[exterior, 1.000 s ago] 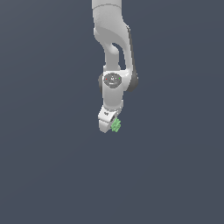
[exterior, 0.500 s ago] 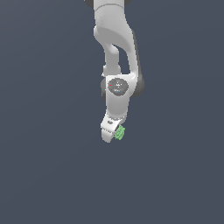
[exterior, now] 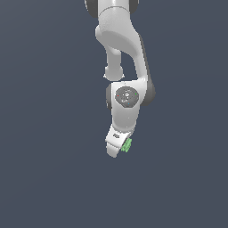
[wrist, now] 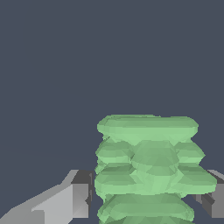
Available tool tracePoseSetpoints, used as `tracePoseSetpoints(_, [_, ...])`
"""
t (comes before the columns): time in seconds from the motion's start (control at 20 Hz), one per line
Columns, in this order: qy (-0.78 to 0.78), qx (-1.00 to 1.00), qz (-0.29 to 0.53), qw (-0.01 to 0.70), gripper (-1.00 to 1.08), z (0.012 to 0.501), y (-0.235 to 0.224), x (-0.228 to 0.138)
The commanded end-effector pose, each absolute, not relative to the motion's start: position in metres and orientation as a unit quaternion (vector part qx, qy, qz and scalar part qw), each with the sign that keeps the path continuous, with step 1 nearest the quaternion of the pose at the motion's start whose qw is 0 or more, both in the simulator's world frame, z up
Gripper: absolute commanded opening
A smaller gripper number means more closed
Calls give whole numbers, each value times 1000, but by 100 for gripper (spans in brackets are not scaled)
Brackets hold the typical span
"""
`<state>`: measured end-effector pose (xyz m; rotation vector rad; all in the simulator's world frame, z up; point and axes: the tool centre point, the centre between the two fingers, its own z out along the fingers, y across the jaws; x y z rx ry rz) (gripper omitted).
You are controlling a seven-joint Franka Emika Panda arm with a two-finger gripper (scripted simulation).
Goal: Pick up the object and move it to a goal position.
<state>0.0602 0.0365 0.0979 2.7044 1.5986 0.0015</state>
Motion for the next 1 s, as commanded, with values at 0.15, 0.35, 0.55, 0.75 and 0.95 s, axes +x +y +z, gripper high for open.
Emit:
tracePoseSetpoints(0.15, [509,861,0,0,-100,105,44,86])
tracePoseSetpoints(0.35, [509,861,0,0,-100,108,47,100])
tracePoseSetpoints(0.55, [509,861,0,0,-100,110,49,108])
tracePoseSetpoints(0.75, [509,861,0,0,-100,112,51,114])
tracePoseSetpoints(0.95, [509,861,0,0,-100,112,52,115])
